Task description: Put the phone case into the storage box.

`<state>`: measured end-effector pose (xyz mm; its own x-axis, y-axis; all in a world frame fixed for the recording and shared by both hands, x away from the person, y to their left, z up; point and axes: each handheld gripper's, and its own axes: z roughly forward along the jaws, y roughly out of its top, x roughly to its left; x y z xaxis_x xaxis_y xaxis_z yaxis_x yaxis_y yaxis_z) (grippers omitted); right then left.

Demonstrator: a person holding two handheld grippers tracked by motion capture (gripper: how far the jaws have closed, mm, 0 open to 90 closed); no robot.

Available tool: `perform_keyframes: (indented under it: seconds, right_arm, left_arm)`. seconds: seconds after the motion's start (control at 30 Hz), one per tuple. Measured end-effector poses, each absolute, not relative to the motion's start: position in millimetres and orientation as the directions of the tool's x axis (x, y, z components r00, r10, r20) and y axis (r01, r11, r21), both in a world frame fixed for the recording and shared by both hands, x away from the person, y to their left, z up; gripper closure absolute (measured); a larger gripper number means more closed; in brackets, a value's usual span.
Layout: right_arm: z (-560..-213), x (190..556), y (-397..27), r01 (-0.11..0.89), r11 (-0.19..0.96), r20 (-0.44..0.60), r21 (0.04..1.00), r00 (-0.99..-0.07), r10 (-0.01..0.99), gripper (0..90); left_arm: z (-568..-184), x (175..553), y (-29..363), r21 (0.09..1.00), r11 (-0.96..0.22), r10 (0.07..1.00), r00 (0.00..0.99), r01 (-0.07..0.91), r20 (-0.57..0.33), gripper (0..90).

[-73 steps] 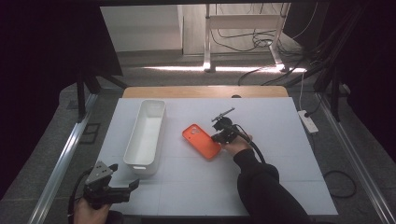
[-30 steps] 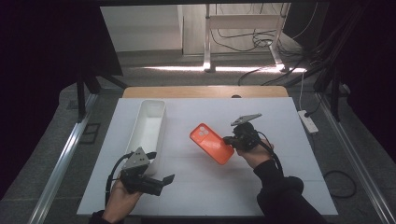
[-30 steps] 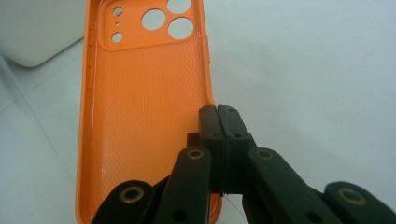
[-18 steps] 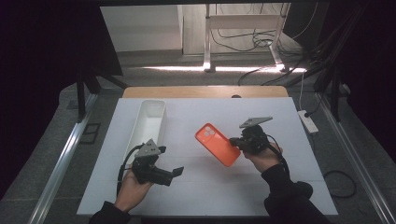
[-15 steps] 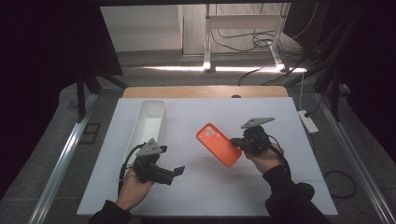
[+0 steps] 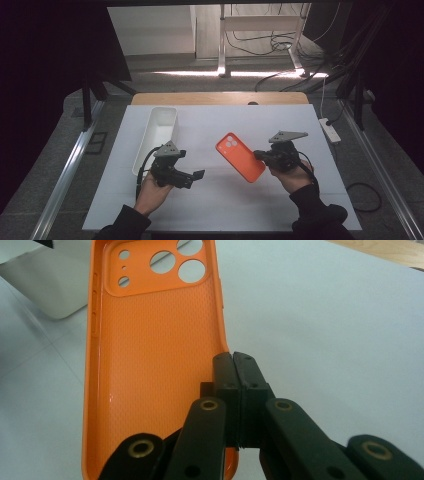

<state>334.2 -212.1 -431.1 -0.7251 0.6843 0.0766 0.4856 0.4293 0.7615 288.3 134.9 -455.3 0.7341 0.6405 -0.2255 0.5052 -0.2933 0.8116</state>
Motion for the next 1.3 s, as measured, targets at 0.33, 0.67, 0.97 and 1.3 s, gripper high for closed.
perform_keyframes:
  seconds: [0.33,0.67,0.97,1.3]
  right_arm:
    - [-427,323,-217,0.469,0.393,0.086,0.791,-0.721,0.687,89.4]
    - [-428,316,-214,0.461,0.379,0.093,0.802,-0.724,0.683,89.4]
    - [-429,314,-206,0.442,0.376,0.087,0.814,-0.734,0.674,89.4]
    - [-430,311,-196,0.433,0.373,0.091,0.821,-0.743,0.664,89.4]
  left_arm:
    - [-456,298,122,0.806,-0.291,0.621,0.743,0.516,-0.251,0.0]
    - [-452,306,104,0.794,-0.285,0.588,0.752,0.537,-0.298,0.0]
    - [-452,312,90,0.763,-0.295,0.566,0.748,0.576,-0.346,0.0]
    - [-453,317,83,0.747,-0.275,0.540,0.740,0.606,-0.401,0.1]
